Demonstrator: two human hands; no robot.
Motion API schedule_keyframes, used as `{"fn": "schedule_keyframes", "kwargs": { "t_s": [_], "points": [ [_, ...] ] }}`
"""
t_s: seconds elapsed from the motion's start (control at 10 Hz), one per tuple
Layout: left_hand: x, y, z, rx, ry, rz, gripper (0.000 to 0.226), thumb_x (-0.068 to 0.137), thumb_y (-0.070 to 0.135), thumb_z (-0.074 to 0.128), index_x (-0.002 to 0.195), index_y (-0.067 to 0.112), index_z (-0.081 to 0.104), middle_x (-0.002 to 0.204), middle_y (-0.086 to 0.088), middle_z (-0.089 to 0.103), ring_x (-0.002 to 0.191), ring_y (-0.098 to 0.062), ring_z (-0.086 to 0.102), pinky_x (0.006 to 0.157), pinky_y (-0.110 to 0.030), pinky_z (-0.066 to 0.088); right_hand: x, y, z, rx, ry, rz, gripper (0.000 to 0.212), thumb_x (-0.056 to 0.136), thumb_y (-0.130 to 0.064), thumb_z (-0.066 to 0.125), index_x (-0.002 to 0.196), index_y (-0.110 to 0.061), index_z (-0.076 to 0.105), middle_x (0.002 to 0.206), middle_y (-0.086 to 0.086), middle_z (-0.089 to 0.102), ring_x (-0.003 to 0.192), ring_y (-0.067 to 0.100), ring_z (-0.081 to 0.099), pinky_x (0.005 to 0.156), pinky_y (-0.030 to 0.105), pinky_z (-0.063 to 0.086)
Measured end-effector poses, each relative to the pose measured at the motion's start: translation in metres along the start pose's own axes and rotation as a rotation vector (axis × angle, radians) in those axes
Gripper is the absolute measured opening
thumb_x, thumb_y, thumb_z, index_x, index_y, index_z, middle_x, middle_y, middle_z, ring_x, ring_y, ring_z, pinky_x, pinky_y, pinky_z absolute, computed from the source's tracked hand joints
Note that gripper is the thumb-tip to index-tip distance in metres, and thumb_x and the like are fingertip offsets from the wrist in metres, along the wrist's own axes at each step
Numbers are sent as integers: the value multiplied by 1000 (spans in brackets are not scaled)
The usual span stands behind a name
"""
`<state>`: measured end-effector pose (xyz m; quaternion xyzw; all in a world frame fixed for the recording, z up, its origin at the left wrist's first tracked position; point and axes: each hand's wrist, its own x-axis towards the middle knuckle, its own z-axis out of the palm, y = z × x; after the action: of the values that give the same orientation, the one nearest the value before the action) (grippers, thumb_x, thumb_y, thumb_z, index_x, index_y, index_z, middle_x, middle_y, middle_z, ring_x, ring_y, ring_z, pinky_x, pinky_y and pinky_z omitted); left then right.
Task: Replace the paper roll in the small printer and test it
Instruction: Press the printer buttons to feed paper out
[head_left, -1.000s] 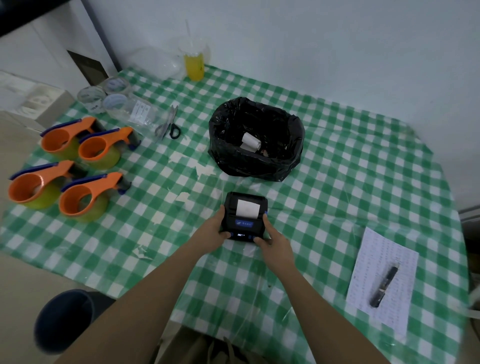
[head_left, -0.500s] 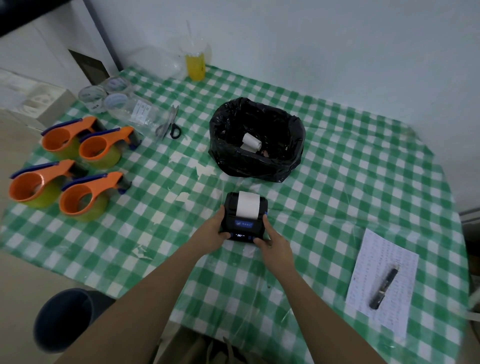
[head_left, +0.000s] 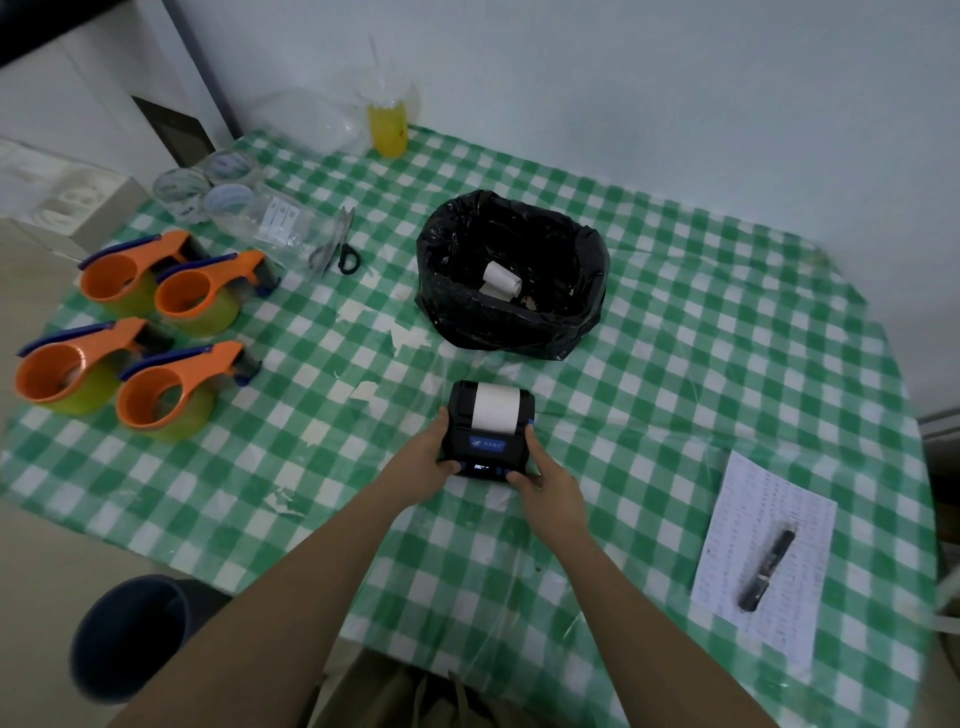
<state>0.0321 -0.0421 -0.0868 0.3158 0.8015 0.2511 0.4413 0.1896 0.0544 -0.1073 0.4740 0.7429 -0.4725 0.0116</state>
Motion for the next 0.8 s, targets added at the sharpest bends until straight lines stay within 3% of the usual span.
{"fn": "schedule_keyframes", "kwargs": {
  "t_s": [0.1,0.3,0.5,0.6,0.7,0.8],
  "points": [
    [-1,0,0,4,2,2,82,90,8,54,148,15,-3,154,-10,28,140,-25,31,112,-33,30,1,0,1,-3,6,-7,66,93,-25,54,145,-40,15,122,11,65,59,3,43,50,16,34],
    [-2,2,-1,17,3,6,82,90,8,54,148,15,-3,155,-9,27,140,-25,31,112,-32,30,0,0,1,-9,9,-14,66,93,-25,54,144,-40,16,125,11,63,75,16,54,52,17,38],
    [-3,3,-1,18,3,9,81,90,7,54,148,14,-3,155,-9,25,141,-24,30,112,-32,29,0,-1,0,-9,4,3,65,93,-26,54,144,-41,15,127,11,63,72,14,54,52,18,38],
    [-3,4,-1,8,1,7,81,90,7,54,148,14,-2,155,-9,26,140,-24,30,111,-32,30,0,0,0,-22,5,-3,65,94,-26,53,145,-40,15,125,11,64,58,0,43,48,15,33],
    [-4,4,-2,8,3,1,81,90,7,54,148,16,-2,154,-9,28,140,-24,31,111,-31,30,0,0,1,-22,5,-8,65,94,-26,53,145,-40,15,125,10,64,59,-1,42,49,13,31],
    [-5,5,-2,10,0,-5,81,90,7,54,148,15,-3,155,-9,27,140,-24,31,111,-32,30,0,0,0,-26,1,-14,65,94,-25,53,145,-39,14,128,10,62,68,9,50,49,13,32]
  ]
}}
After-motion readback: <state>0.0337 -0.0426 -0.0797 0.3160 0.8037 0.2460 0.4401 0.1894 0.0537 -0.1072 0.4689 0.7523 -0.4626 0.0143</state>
